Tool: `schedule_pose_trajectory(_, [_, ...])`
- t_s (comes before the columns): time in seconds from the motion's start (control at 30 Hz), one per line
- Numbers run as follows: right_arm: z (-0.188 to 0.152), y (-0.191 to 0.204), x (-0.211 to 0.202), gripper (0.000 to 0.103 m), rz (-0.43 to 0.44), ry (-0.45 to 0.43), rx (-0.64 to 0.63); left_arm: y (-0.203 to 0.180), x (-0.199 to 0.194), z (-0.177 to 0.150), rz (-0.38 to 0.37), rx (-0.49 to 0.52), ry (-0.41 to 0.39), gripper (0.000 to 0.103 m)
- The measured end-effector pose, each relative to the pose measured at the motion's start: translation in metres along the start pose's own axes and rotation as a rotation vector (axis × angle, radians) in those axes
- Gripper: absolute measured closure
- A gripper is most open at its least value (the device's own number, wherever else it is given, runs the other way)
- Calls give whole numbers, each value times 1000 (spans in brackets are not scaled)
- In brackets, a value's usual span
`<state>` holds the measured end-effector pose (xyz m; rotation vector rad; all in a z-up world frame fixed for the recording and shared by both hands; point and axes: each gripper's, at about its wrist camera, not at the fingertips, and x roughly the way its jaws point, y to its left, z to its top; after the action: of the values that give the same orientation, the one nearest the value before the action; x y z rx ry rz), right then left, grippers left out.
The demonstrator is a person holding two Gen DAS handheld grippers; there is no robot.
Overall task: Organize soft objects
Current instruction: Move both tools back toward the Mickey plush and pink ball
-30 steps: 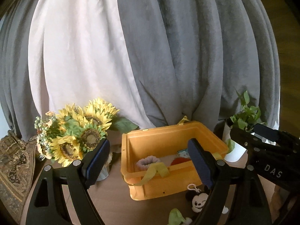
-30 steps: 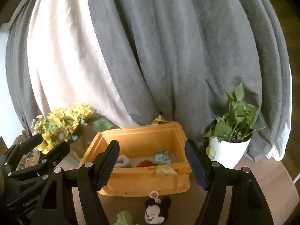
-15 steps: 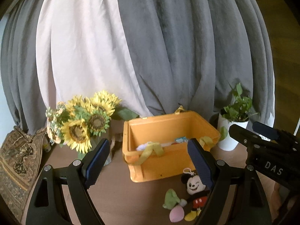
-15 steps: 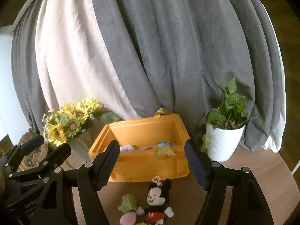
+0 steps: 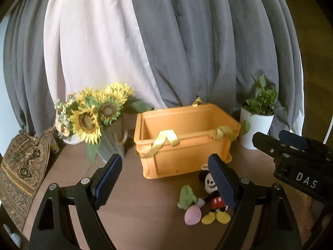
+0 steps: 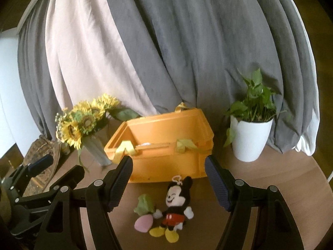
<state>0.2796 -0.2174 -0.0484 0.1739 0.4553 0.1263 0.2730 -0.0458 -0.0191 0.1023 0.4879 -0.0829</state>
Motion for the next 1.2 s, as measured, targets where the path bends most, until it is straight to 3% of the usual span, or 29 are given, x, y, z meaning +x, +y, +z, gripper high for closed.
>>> schedule_pose_trajectory(0.5, [-38,-7,22,31,33,133,1,-8,18,-44,0,-2,109,19])
schedule_pose_trajectory(1.2, [-89,-25,82,34,52,284,-16,-29,79,-103,-51,37,254,30])
